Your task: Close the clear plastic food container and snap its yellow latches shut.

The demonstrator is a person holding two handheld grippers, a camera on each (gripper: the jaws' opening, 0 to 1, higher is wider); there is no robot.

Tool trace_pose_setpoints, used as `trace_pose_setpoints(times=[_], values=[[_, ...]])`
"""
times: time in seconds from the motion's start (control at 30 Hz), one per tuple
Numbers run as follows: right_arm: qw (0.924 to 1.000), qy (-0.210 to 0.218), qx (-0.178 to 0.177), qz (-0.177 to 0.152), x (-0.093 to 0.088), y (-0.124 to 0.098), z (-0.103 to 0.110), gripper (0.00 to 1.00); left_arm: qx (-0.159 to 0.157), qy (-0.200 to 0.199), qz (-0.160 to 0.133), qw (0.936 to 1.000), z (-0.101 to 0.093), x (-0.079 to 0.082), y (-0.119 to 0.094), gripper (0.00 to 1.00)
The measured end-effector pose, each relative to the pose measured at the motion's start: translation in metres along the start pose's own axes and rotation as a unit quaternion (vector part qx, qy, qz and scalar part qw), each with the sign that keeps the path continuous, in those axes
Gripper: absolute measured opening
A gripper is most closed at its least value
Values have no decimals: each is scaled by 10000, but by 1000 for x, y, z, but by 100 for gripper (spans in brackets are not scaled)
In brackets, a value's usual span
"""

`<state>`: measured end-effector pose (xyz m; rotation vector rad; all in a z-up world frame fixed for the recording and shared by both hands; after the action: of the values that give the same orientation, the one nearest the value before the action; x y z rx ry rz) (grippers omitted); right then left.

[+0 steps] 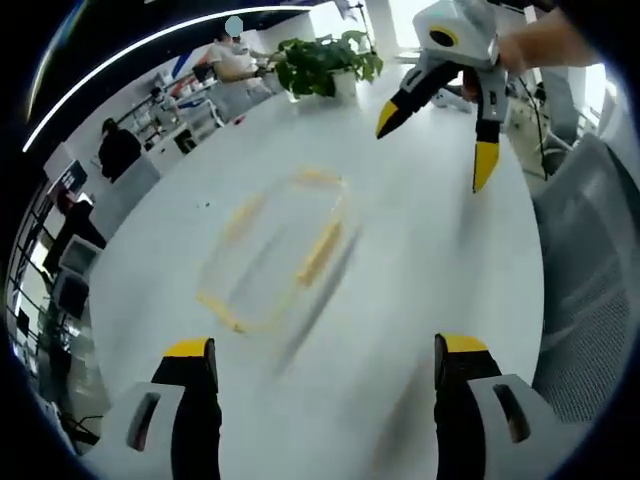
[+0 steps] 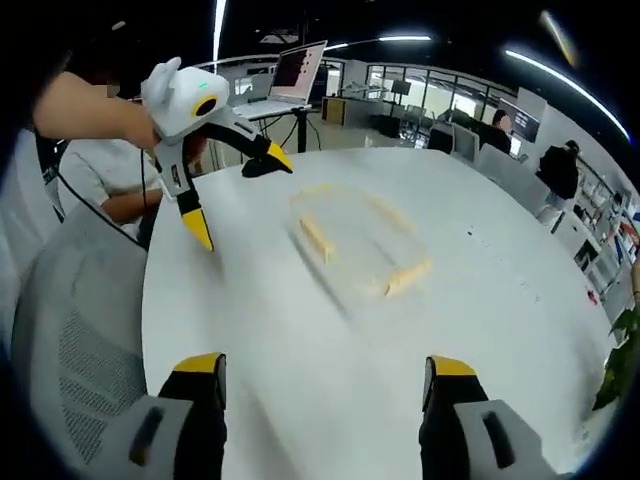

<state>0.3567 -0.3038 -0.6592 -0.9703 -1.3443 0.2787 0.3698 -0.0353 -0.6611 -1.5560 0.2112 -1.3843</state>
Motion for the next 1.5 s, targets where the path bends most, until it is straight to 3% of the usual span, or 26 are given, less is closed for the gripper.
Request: trace_pose_setpoints(times=[0.43,0.6,1.07,1.23,1.5], values=[[9990,293,-83,-317,-10,-9,18,79,25,-543,-276,9981,-15,-14,-11,88],[9982,430,-141,-400,-16,-13,26,77,43,-851,-457,9953,-24,-20,-15,89],[9943,762,-350,-659,-37,-24,52,78,218,-1452,-597,9874,-35,-45,-27,89],[9924,827,-468,-785,-41,-26,59,78,251,-1393,-542,9885,-42,-53,-32,89],[9894,896,-636,-955,-48,-33,71,80,266,-1643,-704,9835,-51,-62,-36,90]])
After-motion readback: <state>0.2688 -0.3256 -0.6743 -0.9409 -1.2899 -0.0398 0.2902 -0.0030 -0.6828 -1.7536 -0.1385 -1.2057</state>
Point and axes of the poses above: the point that each gripper's makers call its tool centre point, and the gripper's own axes: y roughly forward along the fingers, z roughly to its left, x roughly out of its top, the point moved 9 cm from there along -y, roughly backward along the fingers, and after that the axes turned 5 degrees about -y, right-handed, at the moved point
